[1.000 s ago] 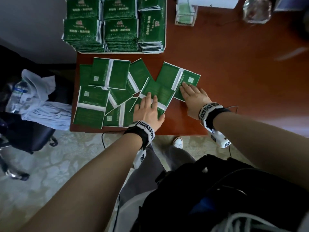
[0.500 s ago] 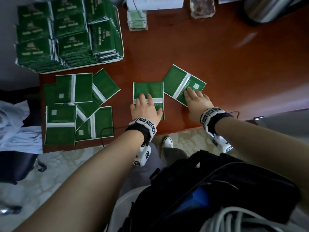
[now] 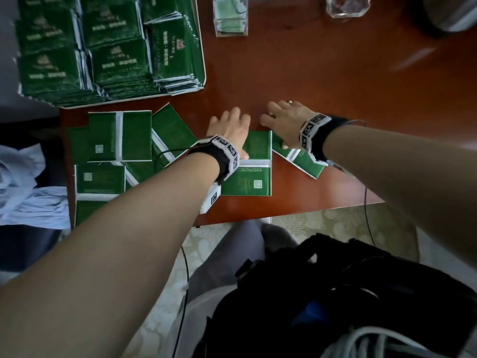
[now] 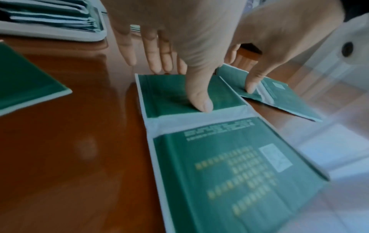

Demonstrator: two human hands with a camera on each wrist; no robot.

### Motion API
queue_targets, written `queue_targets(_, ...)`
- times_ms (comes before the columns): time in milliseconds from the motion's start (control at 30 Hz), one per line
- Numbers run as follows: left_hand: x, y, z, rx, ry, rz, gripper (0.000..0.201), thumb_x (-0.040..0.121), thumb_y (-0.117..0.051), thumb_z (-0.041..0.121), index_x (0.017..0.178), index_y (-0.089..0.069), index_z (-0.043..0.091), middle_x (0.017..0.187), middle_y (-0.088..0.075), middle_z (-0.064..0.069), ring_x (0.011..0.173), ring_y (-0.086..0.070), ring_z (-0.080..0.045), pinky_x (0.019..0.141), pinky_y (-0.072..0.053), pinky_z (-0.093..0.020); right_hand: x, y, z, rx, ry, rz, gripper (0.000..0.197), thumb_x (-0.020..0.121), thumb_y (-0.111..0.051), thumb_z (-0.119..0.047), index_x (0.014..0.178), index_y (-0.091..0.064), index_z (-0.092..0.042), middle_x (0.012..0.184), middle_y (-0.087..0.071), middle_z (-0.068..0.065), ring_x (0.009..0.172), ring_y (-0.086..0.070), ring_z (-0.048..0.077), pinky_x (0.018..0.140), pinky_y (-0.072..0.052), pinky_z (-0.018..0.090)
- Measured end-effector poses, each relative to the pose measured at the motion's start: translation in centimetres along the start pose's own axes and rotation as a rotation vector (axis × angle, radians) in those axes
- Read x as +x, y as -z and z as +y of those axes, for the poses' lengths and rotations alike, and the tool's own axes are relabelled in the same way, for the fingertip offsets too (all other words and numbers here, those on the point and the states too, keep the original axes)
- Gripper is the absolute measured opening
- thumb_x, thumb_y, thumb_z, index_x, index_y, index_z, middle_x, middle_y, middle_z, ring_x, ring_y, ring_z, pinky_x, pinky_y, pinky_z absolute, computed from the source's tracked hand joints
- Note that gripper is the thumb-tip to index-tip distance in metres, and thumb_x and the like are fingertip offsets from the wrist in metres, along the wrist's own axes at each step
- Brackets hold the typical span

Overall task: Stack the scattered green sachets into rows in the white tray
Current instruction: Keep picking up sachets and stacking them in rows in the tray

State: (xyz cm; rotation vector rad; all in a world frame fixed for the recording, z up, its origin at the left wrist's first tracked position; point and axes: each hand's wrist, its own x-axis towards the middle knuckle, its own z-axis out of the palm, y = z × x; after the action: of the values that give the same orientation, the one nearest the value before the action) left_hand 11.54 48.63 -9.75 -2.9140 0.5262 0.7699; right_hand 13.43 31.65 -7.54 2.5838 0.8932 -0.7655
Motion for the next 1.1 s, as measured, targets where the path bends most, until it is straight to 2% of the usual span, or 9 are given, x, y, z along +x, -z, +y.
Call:
queue_targets(100, 1.4, 0.2, -0.1, 0.001, 0.001, -0.067, 0.085, 0.061, -0.088, 0.05, 0.125, -0.043, 0.016, 0.121, -0.049, -0.008, 0.114, -0.05, -0.032, 0.09, -0.043, -0.048, 1.6, 0.6, 0.3, -0.094, 0.035, -0.05, 0.091, 0.065, -0.087, -0.044, 0.136, -0.036, -0.019, 0.126, -0.045, 0.007, 0.112, -0.048, 0.027, 0.089, -0.046, 0.041)
queue_targets(167, 2.3, 0.3, 0.0, -0.007, 0.016, -0.096, 0.074, 0.07, -0.084, 0.042, 0.128, -0.044, 0.016, 0.123, -0.049, -0.009, 0.116, -0.049, -0.033, 0.091, -0.041, -0.049, 2.3, 0.8, 0.9, -0.126, 0.041, -0.087, 0.091, 0.063, -0.085, -0.053, 0.133, -0.038, -0.019, 0.123, -0.05, 0.004, 0.113, -0.048, 0.026, 0.09, -0.043, 0.04)
queue_targets(267, 2.9, 0.0, 0.4, -0.012, 0.047, -0.091, 0.051, 0.087, -0.069, 0.024, 0.132, -0.046, 0.016, 0.126, -0.048, -0.012, 0.119, -0.049, -0.034, 0.093, -0.04, -0.048, 2.4, 0.5, 1.4, -0.112, 0.008, -0.113, 0.081, 0.068, -0.08, -0.058, 0.13, -0.044, -0.02, 0.12, -0.053, 0.001, 0.116, -0.046, 0.024, 0.093, -0.039, 0.038)
queue_targets(433, 3.2, -0.4, 1.0, -0.035, 0.091, -0.076, 0.049, 0.086, -0.07, 0.02, 0.13, -0.051, 0.018, 0.123, -0.049, -0.012, 0.115, -0.051, -0.033, 0.092, -0.04, -0.046, 1.7, -0.7, 2.0, -0.115, -0.026, -0.109, 0.065, 0.075, -0.068, -0.066, 0.122, -0.056, -0.022, 0.116, -0.055, -0.002, 0.114, -0.044, 0.021, 0.093, -0.036, 0.037)
queue_targets(667, 2.7, -0.1, 0.9, -0.07, 0.118, -0.131, 0.046, 0.082, -0.074, 0.023, 0.125, -0.057, 0.022, 0.122, -0.048, -0.009, 0.115, -0.049, -0.031, 0.093, -0.04, -0.048, 1.5, -0.3, 2.5, -0.085, -0.027, -0.089, 0.066, 0.074, -0.064, -0.073, 0.118, -0.059, -0.025, 0.113, -0.054, -0.005, 0.11, -0.044, 0.02, 0.091, -0.036, 0.035)
queue_targets(800, 1.8, 0.8, 0.2, -0.141, 0.138, -0.165, 0.039, 0.081, -0.073, 0.027, 0.116, -0.057, 0.023, 0.113, -0.061, -0.006, 0.109, -0.058, -0.03, 0.092, -0.039, -0.047, -0.3, -0.2, 3.1, 0.019, -0.12, -0.064, 0.057, 0.084, -0.056, -0.069, 0.117, -0.055, -0.022, 0.112, -0.061, -0.004, 0.113, -0.044, 0.021, 0.098, -0.033, 0.039)
queue_targets(967, -1.2, 1.7, -0.2, -0.207, 0.185, -0.038, 0.024, 0.08, -0.07, 0.03, 0.1, -0.058, 0.027, 0.106, -0.064, -0.002, 0.099, -0.061, -0.028, 0.087, -0.044, -0.041, -3.8, -0.8, 4.4, -0.037, -0.097, 0.084, 0.049, 0.088, -0.055, -0.061, 0.115, -0.055, -0.02, 0.113, -0.058, -0.001, 0.113, -0.043, 0.024, 0.097, -0.032, 0.042)
queue_targets(1033, -2.7, 0.6, 0.6, -0.247, 0.133, 0.039, 0.037, 0.077, -0.073, 0.047, 0.104, -0.056, 0.029, 0.113, -0.057, 0.001, 0.105, -0.057, -0.024, 0.088, -0.046, -0.04, -5.2, -2.1, 3.8, -0.026, -0.059, 0.109, 0.058, 0.084, -0.054, -0.068, 0.118, -0.054, -0.021, 0.116, -0.053, 0.0, 0.113, -0.044, 0.024, 0.098, -0.036, 0.043)
queue_targets(1100, -4.2, -1.8, 2.4, -0.284, 0.07, 0.048, 0.08, 0.07, -0.068, 0.07, 0.132, -0.044, 0.025, 0.142, -0.041, -0.003, 0.131, -0.042, -0.025, 0.104, -0.039, -0.046, -6.3, -4.2, 2.6, 0.073, -0.037, 0.091, 0.079, 0.08, -0.051, -0.077, 0.133, -0.045, -0.019, 0.138, -0.046, 0.006, 0.127, -0.041, 0.027, 0.106, -0.035, 0.046)
